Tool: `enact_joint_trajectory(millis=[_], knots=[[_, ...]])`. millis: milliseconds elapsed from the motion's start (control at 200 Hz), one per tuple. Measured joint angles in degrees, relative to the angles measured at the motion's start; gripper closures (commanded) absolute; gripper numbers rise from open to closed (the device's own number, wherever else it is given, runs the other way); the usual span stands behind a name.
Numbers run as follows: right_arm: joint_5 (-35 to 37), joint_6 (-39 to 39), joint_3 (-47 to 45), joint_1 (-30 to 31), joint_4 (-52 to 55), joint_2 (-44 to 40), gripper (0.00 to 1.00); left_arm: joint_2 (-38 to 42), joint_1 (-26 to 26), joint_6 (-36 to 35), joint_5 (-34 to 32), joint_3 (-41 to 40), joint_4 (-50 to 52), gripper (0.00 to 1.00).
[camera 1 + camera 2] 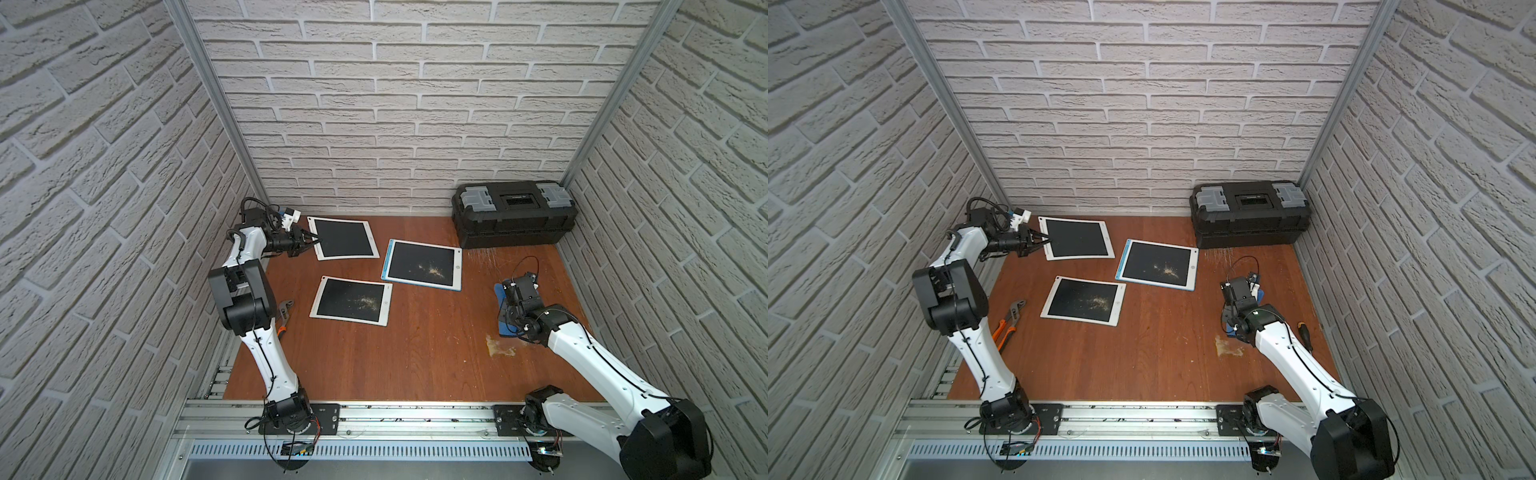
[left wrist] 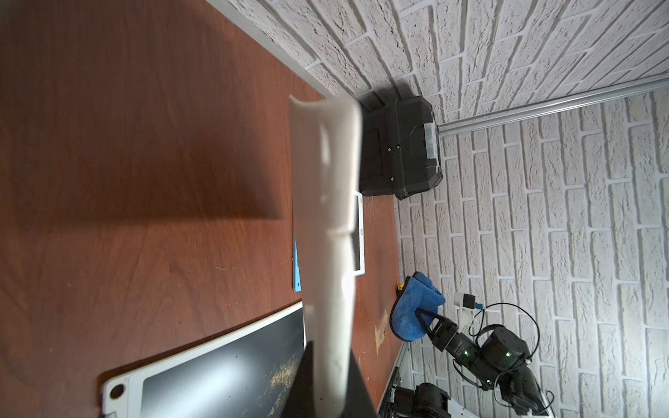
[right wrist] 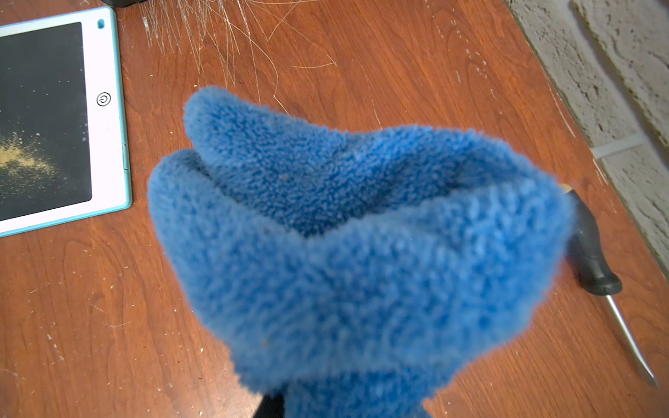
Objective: Wipe the drawing tablet
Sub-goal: Place the drawing tablet at the center of the board.
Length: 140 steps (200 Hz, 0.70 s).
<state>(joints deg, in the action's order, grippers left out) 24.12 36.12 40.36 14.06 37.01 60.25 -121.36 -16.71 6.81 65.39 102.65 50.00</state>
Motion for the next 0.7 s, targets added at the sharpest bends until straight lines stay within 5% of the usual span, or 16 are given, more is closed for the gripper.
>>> enact_joint_trajectory(millis=[350,700], knots=[[-0.7,-0.1,-0.2,0.0,-0.5,0.6,0.97,-5.9,-0.4,-4.1,-8.3,3.8,5.3,1.00],[-0.9,-0.3,-0.2,0.0,-0.6,2.0,0.97,-7.4,-3.9,-3.5,-9.2,3.8,5.2,0.96]])
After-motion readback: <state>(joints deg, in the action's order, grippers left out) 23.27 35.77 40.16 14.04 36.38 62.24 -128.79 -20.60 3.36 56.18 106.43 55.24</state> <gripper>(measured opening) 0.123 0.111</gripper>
